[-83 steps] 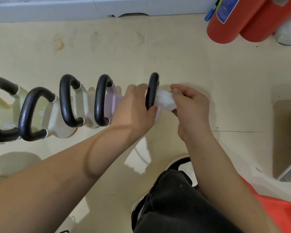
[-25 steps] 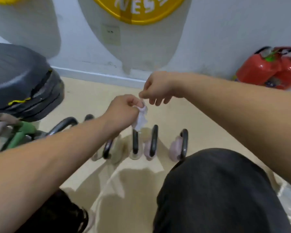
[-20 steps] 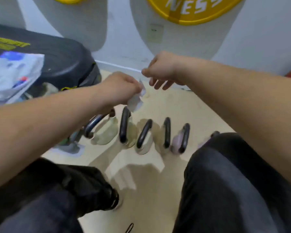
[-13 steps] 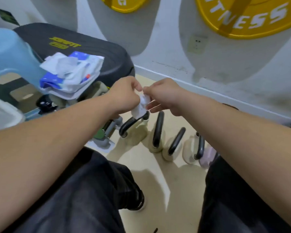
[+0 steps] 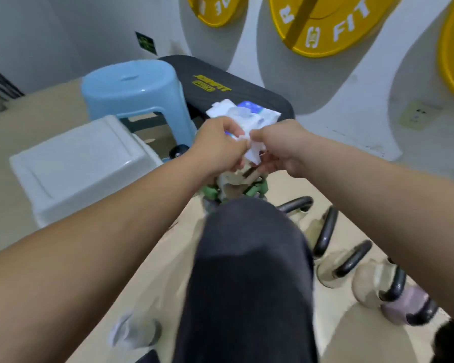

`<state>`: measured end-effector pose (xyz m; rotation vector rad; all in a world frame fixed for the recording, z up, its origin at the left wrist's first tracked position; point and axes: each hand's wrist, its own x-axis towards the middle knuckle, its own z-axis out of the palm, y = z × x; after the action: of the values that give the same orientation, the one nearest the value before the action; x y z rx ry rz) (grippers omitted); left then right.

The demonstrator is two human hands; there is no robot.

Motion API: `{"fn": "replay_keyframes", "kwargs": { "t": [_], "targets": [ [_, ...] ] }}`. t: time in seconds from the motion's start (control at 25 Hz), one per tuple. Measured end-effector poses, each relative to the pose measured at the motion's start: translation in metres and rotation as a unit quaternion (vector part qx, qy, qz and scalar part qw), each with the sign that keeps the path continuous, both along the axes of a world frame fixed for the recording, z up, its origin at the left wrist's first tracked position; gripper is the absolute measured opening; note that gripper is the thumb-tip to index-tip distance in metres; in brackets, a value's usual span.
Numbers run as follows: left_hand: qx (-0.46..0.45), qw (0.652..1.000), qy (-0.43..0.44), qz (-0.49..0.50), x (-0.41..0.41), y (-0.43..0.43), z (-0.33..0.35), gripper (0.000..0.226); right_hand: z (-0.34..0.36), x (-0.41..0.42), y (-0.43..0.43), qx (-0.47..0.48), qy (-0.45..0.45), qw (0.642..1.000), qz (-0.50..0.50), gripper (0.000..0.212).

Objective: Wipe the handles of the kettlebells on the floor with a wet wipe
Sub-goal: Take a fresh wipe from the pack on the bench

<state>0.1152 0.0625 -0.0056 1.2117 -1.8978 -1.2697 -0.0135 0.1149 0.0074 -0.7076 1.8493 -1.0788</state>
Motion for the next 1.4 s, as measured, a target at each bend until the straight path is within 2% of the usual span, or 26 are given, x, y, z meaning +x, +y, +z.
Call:
{"fn": "replay_keyframes", "kwargs": {
  "t": [0.08, 0.2, 0.28, 0.4, 0.48, 0.56, 0.68, 0.8, 0.84, 0.92, 1.0, 1.04, 1.12, 1.16, 1.28, 1.36, 1.4],
  "targets": [
    [0.005, 0.999, -0.008, 0.051, 0.044, -0.008, -0.013, 0.011, 0.0, 0.035, -0.024, 0.027, 0.062, 0.995, 0.068, 0.019],
    [-0.031, 0.991, -0.046, 0.126, 0.106, -0.034, -0.027, 0.005, -0.001, 0.099, -0.063, -0.002, 0.106, 0.987, 0.118, 0.024],
    [-0.035, 0.984, -0.052, 0.166, 0.135, -0.054, -0.029, 0.007, -0.004, 0.139, -0.077, -0.027, 0.086, 0.985, 0.147, 0.013],
    [-0.097, 0.968, -0.082, 0.219, 0.172, -0.082, -0.029, 0.012, -0.028, 0.18, -0.087, -0.066, 0.028, 0.989, 0.131, 0.016],
    [-0.143, 0.951, -0.142, 0.233, 0.193, -0.101, -0.035, 0.018, -0.042, 0.197, -0.092, -0.093, 0.006, 0.99, 0.107, 0.018],
    [-0.174, 0.934, -0.237, 0.201, 0.209, -0.117, -0.048, 0.025, -0.042, 0.207, -0.099, -0.103, -0.026, 0.987, 0.117, 0.023],
    [-0.148, 0.917, -0.322, 0.182, 0.228, -0.13, -0.069, 0.023, -0.042, 0.216, -0.11, -0.091, -0.014, 0.983, 0.158, 0.03],
    [-0.112, 0.921, -0.306, 0.213, 0.235, -0.142, -0.078, 0.011, -0.05, 0.219, -0.118, -0.046, 0.002, 0.987, 0.151, 0.038],
    [-0.098, 0.924, -0.307, 0.207, 0.234, -0.143, -0.079, 0.014, -0.051, 0.22, -0.121, -0.038, 0.006, 0.987, 0.158, 0.038],
    [-0.046, 0.925, -0.34, 0.163, 0.227, -0.143, -0.079, 0.04, -0.052, 0.219, -0.124, -0.035, 0.009, 0.984, 0.173, 0.038],
    [-0.021, 0.902, -0.413, 0.123, 0.22, -0.14, -0.081, 0.069, -0.056, 0.217, -0.126, -0.031, 0.014, 0.983, 0.181, 0.038],
    [-0.03, 0.885, -0.451, 0.108, 0.218, -0.14, -0.084, 0.073, -0.057, 0.216, -0.126, -0.027, 0.017, 0.983, 0.183, 0.038],
    [-0.066, 0.857, -0.5, 0.103, 0.216, -0.143, -0.082, 0.067, -0.059, 0.215, -0.126, -0.025, 0.02, 0.983, 0.182, 0.038],
    [-0.097, 0.856, -0.495, 0.112, 0.215, -0.144, -0.079, 0.061, -0.059, 0.214, -0.125, -0.028, 0.019, 0.983, 0.182, 0.039],
    [-0.201, 0.883, -0.404, 0.13, 0.212, -0.147, -0.078, 0.035, -0.057, 0.213, -0.121, -0.034, 0.024, 0.981, 0.188, 0.038],
    [-0.163, 0.893, -0.413, 0.076, 0.207, -0.147, -0.08, 0.022, -0.058, 0.213, -0.118, -0.035, 0.036, 0.98, 0.194, 0.034],
    [-0.119, 0.884, -0.449, 0.045, 0.203, -0.145, -0.081, 0.022, -0.057, 0.212, -0.118, -0.036, 0.041, 0.98, 0.192, 0.032]
  ]
}}
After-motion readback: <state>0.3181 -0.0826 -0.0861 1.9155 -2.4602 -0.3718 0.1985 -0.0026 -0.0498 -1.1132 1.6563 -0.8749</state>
